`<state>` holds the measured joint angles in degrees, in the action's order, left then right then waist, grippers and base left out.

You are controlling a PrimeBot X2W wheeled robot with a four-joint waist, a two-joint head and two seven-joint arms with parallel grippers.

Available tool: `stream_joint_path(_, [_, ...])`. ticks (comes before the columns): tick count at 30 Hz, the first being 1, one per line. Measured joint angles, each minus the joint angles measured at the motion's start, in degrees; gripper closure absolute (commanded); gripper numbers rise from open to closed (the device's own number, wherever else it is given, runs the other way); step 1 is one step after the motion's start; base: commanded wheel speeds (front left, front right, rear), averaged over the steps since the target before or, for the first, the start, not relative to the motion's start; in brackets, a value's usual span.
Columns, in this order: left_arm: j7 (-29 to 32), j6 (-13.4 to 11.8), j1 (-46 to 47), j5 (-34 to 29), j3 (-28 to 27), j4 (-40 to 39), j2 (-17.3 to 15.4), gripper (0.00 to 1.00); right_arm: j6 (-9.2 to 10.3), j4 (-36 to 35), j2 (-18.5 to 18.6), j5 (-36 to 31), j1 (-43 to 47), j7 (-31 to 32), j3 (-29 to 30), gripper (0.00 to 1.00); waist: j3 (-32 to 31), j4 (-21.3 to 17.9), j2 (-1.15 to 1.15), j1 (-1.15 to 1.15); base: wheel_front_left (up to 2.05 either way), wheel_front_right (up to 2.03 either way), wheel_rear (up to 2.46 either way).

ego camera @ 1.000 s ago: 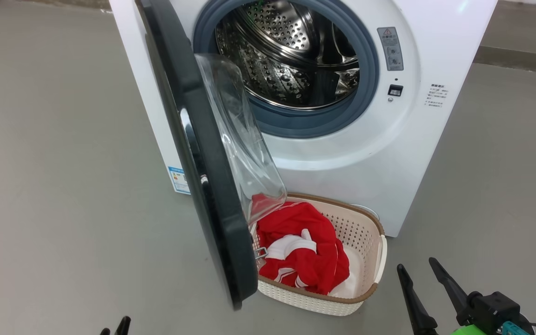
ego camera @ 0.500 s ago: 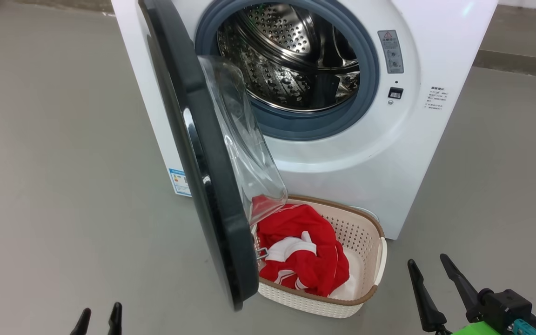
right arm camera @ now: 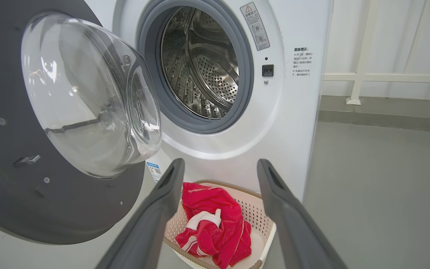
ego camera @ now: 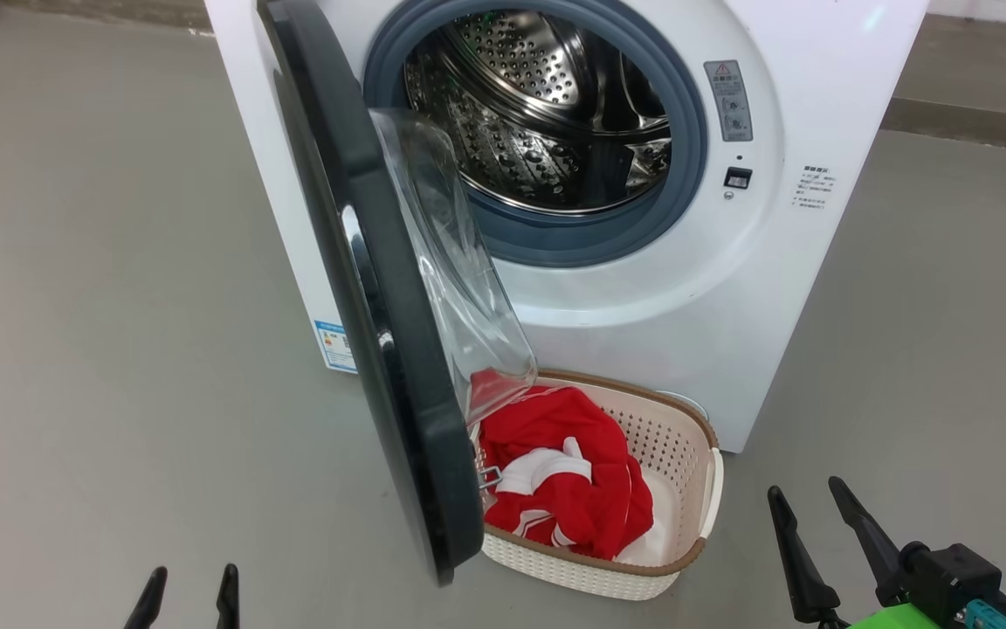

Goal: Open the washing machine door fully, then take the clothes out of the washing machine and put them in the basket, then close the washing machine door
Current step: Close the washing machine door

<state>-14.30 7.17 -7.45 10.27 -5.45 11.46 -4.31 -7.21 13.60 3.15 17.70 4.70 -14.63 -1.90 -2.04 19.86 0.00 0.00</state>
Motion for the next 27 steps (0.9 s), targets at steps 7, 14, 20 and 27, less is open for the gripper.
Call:
stream_joint_path(7, [0.00,0.00,-0.99,-0.71,-1.31,-0.30,1.32,0.00,0.00,0.14,-0.18,0.42,0.43,0.00,0.00,0.00,-0.12,-0.14,0.00,0.00,0.00,0.00,0.00])
stream_joint_path(14, [0.00,0.00,-0.99,-0.74,-1.60,-0.53,1.51,0.00,0.00,0.16,-0.22,0.43,0.50,0.00,0.24,0.00,-0.04,-0.16,0.00,0.00,0.00,0.00,0.00])
stream_joint_path(20, [0.00,0.00,-0.98,-0.74,-1.64,-0.57,1.53,0.00,0.00,0.15,-0.25,0.44,0.50,0.00,0.48,0.00,-0.01,0.16,0.00,0.00,0.00,0.00,0.00])
stream_joint_path(27, [0.00,0.00,-0.98,-0.74,-1.64,-0.99,1.54,0.00,0.00,0.18,-0.32,0.54,0.50,0.00,0.47,0.00,-0.10,0.29,0.00,0.00,0.00,0.00,0.00])
